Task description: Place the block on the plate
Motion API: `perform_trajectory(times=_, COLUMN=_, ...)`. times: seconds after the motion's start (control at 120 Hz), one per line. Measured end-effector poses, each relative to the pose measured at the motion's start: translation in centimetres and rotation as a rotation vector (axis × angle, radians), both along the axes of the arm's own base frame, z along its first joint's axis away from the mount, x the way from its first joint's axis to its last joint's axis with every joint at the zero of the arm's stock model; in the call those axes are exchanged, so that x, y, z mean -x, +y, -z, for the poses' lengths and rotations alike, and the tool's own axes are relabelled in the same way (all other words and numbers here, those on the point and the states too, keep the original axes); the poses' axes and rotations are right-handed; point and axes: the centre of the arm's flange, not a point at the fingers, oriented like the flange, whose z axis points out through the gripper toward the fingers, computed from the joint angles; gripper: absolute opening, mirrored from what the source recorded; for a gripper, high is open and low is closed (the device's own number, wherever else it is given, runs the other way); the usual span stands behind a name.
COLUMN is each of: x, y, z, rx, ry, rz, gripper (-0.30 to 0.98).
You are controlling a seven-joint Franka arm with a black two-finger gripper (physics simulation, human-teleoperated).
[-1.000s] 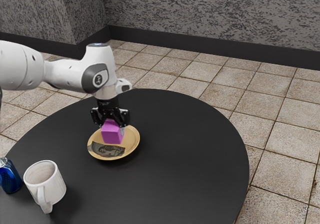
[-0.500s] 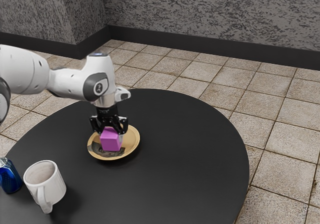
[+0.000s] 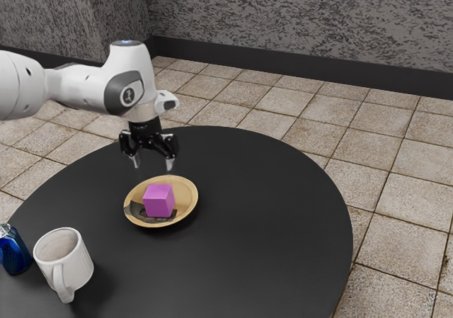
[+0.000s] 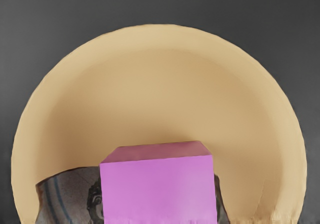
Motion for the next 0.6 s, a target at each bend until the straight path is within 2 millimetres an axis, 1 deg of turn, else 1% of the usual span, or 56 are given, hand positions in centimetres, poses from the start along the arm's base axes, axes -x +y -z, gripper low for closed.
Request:
perform_trajectory(times=0.108, x=-0.2, y=-1.1, z=-3.6, rx=-0.005, ry=-0.011, rz=0.025, gripper=0.67)
perform_trajectory(times=0.217, x=0.1, y=-2.0, z=-7.7, rx=-0.004, ry=-0.019, rz=0.041, gripper=0.68)
perform_trajectory(times=0.283, x=0.2, y=-3.2, z=-10.4, rx=-0.001, ry=-0.025, rz=0.060, gripper=0.68)
perform_trajectory(times=0.35, x=0.5, y=-4.4, z=-12.4, rx=0.003, ry=-0.023, rz=0.081, gripper=0.68)
perform_trajectory(times=0.433, x=0.5, y=-6.3, z=-15.4, rx=0.009, ry=-0.033, rz=0.114, gripper=0.68)
perform_trajectory(times=0.467, x=0.6, y=-7.1, z=-16.4, rx=0.011, ry=-0.035, rz=0.127, gripper=0.68)
perform_trajectory(times=0.508, x=0.8, y=-7.6, z=-17.0, rx=0.013, ry=-0.030, rz=0.137, gripper=0.68)
perform_trajectory(times=0.6, x=1.4, y=-7.9, z=-19.9, rx=0.010, ry=-0.047, rz=0.144, gripper=0.68)
